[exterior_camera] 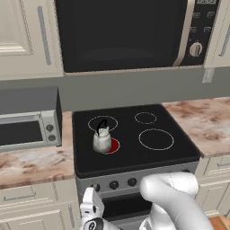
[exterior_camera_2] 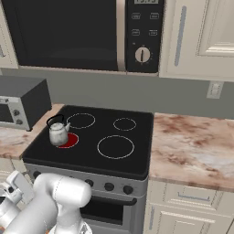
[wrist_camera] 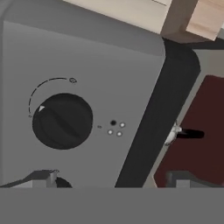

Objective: Lower the heat of the kettle.

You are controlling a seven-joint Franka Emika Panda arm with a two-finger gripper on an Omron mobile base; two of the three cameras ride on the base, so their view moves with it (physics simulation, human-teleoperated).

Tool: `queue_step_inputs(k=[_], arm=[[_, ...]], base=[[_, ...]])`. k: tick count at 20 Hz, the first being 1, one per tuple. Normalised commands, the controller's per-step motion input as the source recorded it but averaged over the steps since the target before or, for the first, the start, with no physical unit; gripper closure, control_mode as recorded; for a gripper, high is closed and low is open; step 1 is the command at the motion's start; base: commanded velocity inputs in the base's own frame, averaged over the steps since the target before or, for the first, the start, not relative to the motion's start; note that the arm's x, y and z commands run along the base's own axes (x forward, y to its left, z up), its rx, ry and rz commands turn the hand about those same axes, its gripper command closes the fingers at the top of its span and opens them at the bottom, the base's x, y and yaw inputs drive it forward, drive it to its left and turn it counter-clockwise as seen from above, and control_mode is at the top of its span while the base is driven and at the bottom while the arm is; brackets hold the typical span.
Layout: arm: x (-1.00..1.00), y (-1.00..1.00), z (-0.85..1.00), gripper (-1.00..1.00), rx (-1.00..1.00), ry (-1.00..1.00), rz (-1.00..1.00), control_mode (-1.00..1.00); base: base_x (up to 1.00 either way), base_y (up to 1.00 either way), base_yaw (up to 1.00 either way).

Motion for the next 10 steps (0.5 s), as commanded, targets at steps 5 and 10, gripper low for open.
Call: queue_step_inputs(k=[5, 10], arm=[[0.14, 0.1, -0.13, -1.0, 0.0, 0.0, 0.01, -1.0], [0.12, 0.08, -0.12, -1.0, 0.0, 0.0, 0.01, -1.0]], base=[[0.0, 0.0, 0.0], [0.0, 0.0, 0.0]])
